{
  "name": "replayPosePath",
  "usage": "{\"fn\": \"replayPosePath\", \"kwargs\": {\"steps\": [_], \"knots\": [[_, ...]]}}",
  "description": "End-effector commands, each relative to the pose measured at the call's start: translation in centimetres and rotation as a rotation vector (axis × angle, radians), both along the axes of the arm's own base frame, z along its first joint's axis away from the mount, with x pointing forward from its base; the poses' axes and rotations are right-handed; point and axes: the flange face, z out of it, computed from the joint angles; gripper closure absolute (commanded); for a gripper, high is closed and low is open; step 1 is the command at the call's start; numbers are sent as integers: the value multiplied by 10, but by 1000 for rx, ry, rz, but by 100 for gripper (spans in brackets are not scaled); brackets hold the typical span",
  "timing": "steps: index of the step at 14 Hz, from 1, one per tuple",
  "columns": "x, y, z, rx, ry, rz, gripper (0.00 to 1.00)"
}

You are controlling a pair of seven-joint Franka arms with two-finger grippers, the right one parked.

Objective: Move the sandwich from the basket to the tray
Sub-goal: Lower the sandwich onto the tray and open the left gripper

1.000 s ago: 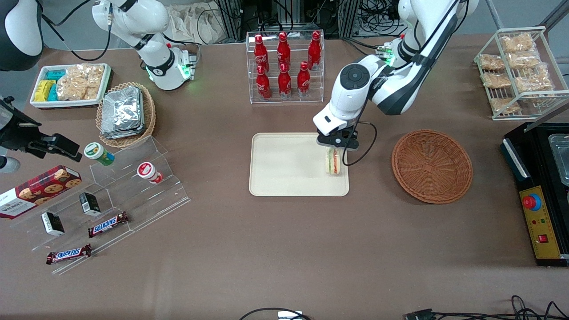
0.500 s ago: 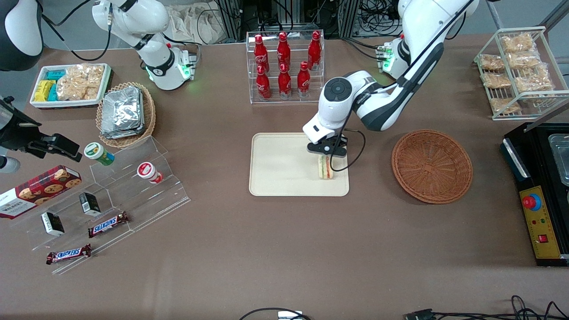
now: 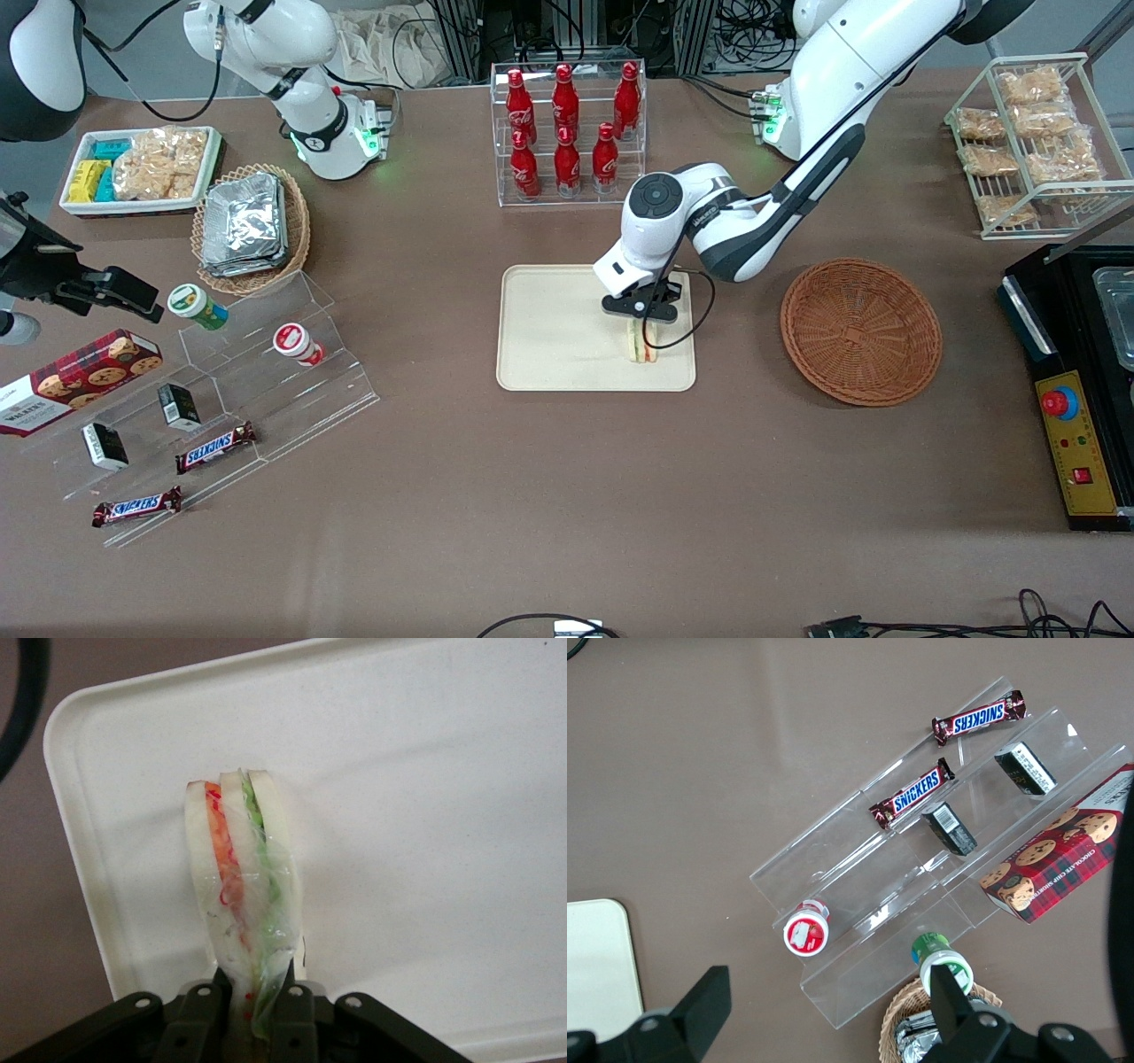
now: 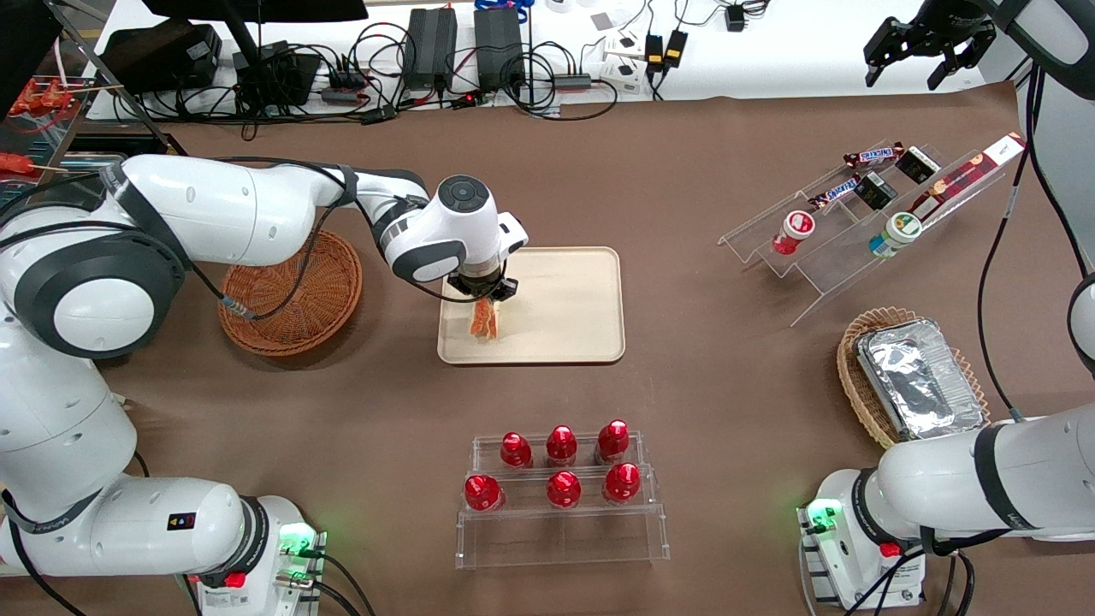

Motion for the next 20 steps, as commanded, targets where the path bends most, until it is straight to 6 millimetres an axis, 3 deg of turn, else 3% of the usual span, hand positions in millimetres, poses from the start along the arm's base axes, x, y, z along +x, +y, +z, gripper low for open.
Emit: {"fn": "replayPosePath", "kwargs": {"steps": [1,2,4,7,13,17,20], "knots": [[1,-6,-5,4,-6,9,10],[3,-5,-5,3,-6,16,0],[7,-5,-1,-1,-13,52,0],[26,-7,19,-4,-37,102,0],[88,-4,97,38,-78,321,0],[122,13,142,76,-85,399,0],[148,50,165,95,-98,464,0]]}}
